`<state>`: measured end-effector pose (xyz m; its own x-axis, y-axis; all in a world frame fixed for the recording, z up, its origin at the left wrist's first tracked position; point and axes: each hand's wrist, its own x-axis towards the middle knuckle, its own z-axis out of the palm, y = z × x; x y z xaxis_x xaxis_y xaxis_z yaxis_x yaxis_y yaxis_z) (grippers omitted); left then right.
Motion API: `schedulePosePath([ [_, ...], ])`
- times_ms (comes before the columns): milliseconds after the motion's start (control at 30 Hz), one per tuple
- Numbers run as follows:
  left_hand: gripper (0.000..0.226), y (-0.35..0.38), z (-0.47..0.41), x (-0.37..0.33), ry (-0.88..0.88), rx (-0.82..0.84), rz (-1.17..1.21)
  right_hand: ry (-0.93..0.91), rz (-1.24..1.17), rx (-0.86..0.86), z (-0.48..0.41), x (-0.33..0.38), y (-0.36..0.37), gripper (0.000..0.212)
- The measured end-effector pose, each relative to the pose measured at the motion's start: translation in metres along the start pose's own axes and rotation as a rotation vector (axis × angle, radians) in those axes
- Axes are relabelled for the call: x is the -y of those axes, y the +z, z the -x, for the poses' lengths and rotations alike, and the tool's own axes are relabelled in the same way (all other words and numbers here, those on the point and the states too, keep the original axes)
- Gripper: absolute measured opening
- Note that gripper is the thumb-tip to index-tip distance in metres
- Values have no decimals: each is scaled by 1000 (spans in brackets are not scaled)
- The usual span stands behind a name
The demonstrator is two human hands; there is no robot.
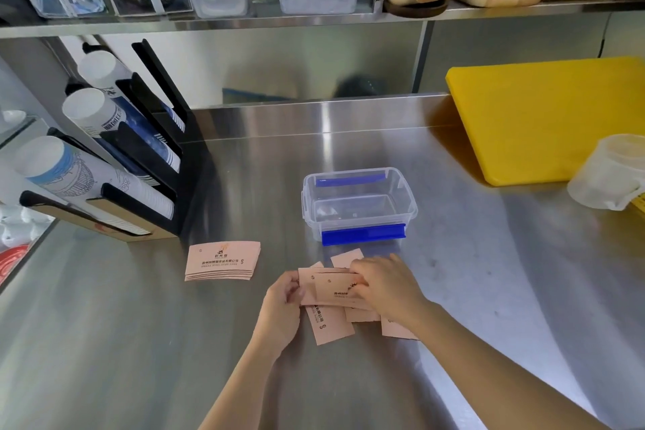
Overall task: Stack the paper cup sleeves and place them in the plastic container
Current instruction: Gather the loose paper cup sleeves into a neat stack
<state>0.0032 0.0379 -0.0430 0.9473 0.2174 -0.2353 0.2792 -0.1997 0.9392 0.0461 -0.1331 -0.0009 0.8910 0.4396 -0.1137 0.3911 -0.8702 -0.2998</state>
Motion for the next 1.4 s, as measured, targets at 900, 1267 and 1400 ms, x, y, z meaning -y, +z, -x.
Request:
schedulePosePath([
  [900, 11, 2, -9, 9, -56, -139, 53, 666, -99, 237, 0, -35, 8, 57],
  [1267, 22, -9, -17, 9, -74, -179, 49, 231, -151, -169, -5, -52, -16, 19],
  [1400, 7, -9, -18, 11, -62, -121, 15, 114, -221, 33, -9, -35, -18, 21],
])
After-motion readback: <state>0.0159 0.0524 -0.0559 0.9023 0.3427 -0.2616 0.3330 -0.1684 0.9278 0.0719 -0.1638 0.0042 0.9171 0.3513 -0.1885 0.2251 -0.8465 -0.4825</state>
